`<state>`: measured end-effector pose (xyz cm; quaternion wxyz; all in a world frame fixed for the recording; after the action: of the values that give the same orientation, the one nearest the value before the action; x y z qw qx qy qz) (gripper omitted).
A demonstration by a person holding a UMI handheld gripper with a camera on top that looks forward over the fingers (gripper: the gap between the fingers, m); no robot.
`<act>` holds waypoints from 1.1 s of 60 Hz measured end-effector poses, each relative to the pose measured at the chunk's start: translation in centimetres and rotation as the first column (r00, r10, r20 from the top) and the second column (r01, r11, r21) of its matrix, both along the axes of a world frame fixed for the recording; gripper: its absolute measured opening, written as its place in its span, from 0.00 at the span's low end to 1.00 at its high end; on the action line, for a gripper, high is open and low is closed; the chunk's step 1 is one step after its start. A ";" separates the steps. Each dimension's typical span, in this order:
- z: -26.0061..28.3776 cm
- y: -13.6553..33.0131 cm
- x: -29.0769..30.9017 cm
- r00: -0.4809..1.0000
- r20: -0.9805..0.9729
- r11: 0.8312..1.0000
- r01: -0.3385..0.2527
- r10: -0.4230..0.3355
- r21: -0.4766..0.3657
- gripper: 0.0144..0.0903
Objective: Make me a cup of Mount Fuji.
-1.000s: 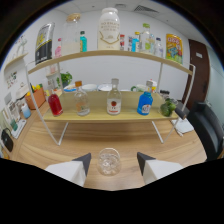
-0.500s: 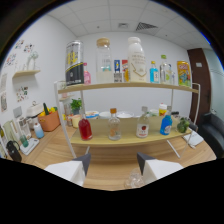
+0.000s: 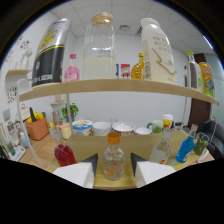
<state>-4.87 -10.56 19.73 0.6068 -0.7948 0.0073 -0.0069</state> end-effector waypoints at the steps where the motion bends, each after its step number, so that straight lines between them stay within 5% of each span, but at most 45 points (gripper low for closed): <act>1: -0.2 0.1 0.0 1.000 -0.003 1.000 -0.001 0.001 -0.005 0.54; 8: -1.0 0.7 -0.2 1.000 -0.007 1.000 0.000 0.000 -0.020 0.30; 25: -0.5 0.2 -0.5 1.000 0.007 1.000 -0.026 0.026 -0.012 0.28; 40: 1.7 -4.8 -1.9 0.997 -0.016 0.997 -0.068 0.069 0.023 0.28; 57: -4.5 -10.5 -2.3 0.987 -0.154 0.994 -0.060 0.046 -0.089 0.28; 66: -6.0 -11.3 -2.4 0.921 -0.389 0.991 -0.056 0.005 -0.119 0.28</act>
<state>-7.26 -21.82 13.69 0.5414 -0.8175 0.1144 0.1596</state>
